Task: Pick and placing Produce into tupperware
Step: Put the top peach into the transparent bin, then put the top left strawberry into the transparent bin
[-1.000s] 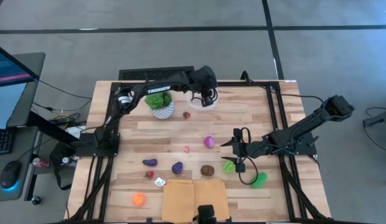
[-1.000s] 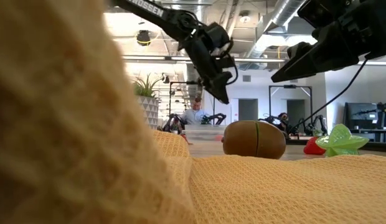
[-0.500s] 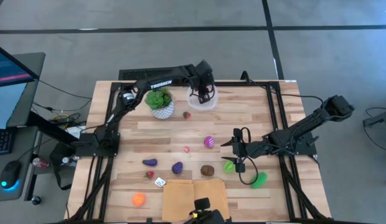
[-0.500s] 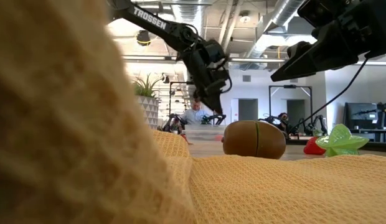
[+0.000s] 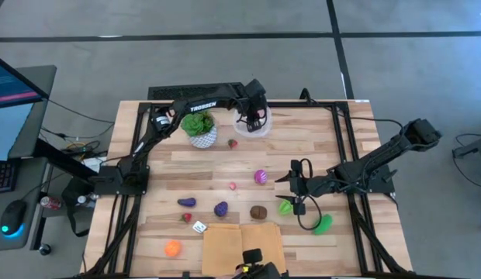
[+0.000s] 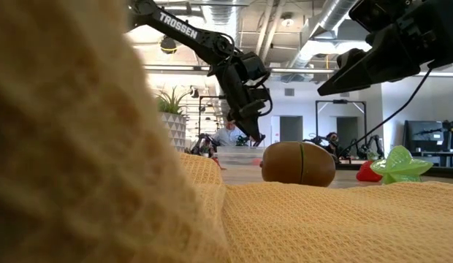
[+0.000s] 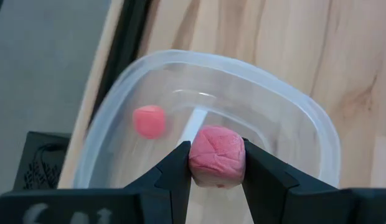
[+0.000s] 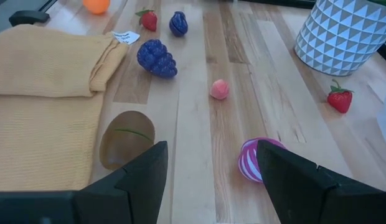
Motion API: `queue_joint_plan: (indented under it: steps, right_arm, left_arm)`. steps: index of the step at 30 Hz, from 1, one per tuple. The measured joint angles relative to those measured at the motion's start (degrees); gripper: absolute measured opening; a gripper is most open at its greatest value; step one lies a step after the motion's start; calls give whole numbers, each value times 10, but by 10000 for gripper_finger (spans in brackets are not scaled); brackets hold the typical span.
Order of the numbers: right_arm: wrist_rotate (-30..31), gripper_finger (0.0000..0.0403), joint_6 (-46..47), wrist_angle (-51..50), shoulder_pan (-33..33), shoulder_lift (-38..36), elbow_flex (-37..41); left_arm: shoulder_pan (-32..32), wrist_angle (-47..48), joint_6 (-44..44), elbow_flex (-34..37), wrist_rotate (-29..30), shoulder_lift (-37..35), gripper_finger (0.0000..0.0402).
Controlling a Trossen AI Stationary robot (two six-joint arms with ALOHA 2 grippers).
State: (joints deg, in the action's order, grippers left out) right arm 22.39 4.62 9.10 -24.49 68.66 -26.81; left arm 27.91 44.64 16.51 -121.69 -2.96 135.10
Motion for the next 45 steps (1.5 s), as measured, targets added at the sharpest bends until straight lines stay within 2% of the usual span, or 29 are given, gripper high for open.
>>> queue_joint_plan:
  steps: [7,18,24,29,34,41,45]
  right_arm:
    - [0,270,0,0,0,0,0]
    - [0,270,10,0,0,0,0]
    - [0,270,10,0,0,0,0]
    - [0,270,10,0,0,0,0]
    - [0,270,10,-2,0,0,0]
    - [2,270,29,-18,0,0,0]
    - [2,270,38,-18,0,0,0]
  left_arm:
    - [-4,0,11,0,2,0,116]
    - [-5,-1,11,0,6,0,184]
    - [-6,21,12,-16,14,0,200]
    - [-17,83,12,-70,13,-1,201]
    - [-39,221,19,-135,12,-3,201]
    - [-70,373,10,-124,11,-46,201]
    - [-92,405,2,-124,6,-71,201]
